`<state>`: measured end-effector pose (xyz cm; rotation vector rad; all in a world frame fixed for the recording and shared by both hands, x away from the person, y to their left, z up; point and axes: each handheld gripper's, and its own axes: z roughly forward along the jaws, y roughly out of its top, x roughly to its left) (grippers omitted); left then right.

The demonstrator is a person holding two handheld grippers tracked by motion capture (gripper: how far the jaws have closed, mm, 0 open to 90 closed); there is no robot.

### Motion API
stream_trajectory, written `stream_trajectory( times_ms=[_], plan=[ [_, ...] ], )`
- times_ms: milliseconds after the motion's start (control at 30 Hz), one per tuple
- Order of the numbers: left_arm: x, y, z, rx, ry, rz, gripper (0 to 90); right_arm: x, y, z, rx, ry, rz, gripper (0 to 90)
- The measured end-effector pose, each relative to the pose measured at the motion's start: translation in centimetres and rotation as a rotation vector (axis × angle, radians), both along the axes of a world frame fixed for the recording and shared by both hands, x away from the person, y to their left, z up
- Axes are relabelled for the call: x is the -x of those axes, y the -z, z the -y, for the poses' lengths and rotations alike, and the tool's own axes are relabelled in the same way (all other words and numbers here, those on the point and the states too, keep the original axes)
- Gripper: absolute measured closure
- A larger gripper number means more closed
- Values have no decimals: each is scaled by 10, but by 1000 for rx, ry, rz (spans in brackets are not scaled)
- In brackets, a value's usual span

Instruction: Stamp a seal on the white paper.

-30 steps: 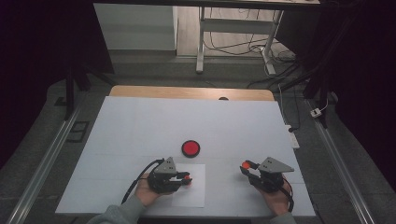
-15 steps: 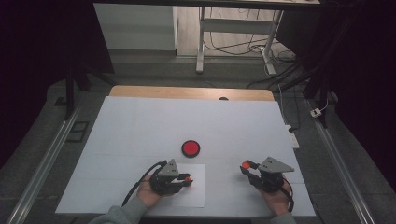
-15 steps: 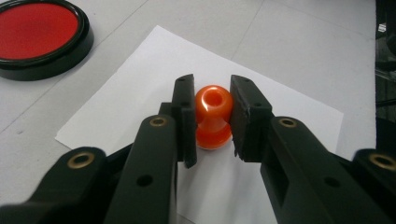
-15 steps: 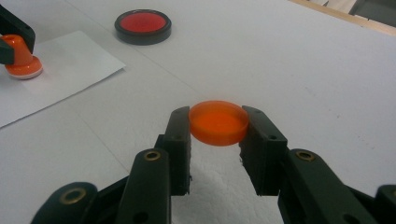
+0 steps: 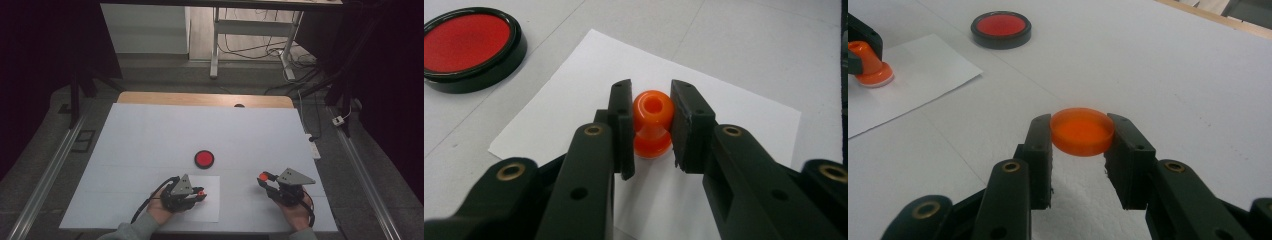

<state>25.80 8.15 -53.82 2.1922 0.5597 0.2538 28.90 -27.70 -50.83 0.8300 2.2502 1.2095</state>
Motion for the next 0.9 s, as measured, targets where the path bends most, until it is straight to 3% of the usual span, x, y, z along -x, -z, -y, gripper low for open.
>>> stream_trajectory(
  times_ms=[267,900],
  plan=[
    [2,2,1,-14,-2,22,728,1,0,0,-2,3,-1,639],
    [1,2,1,-7,-5,4,728,1,-2,2,-14,8,5,639]
  ],
)
